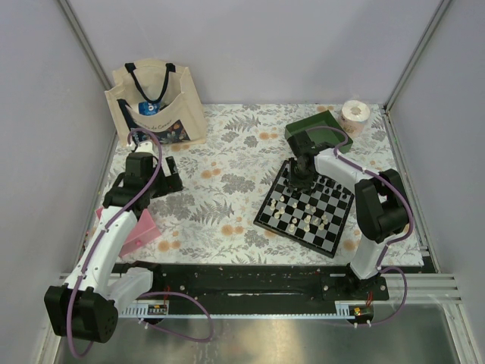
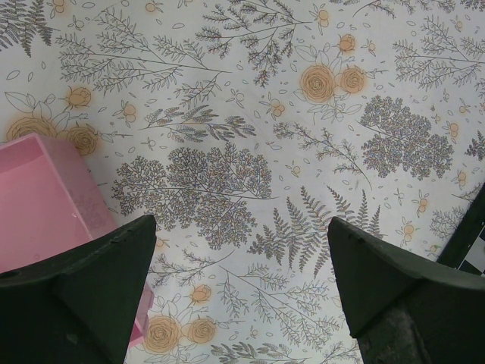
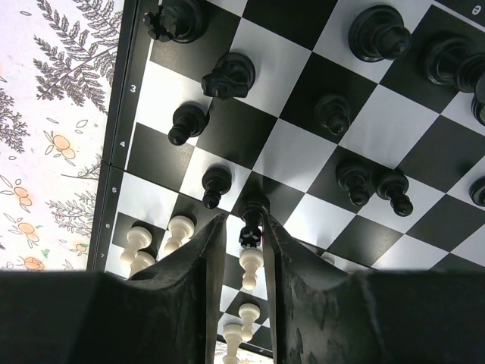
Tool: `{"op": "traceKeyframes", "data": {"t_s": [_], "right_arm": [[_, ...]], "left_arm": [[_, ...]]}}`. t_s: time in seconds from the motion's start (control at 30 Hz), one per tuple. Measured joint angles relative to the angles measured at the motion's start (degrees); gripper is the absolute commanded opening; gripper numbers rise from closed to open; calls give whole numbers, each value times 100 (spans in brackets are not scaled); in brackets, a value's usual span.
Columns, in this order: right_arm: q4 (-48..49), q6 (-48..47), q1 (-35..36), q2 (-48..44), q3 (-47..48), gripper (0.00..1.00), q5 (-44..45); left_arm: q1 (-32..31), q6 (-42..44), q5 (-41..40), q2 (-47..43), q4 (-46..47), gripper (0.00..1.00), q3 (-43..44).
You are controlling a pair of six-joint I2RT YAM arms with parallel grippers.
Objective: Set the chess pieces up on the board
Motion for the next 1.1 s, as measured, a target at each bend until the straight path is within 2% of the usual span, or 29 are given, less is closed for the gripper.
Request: {"op": "traceKeyframes", "data": {"t_s": [0.23,0.33,0.57,0.73,0.83,1.03,1.1], "right_arm": [[0,2,0,17,0,35,2],[-2,0,0,17,0,30,4],[-2,-2,0,52,0,32,9],[-13,0,0,120,0,30,13],[-13,-2,0,120,-2,25,17],[-17,-26,0,114,-2,6,96],[-37,-28,0,92,-2,6,140]], "left_arm": [[0,0,0,0,0,99,0],[0,0,0,0,0,99,0],[0,0,0,0,0,99,0],[0,0,0,0,0,99,0],[0,0,4,0,0,99,0],[0,0,4,0,0,99,0],[0,0,7,0,0,99,0]]}}
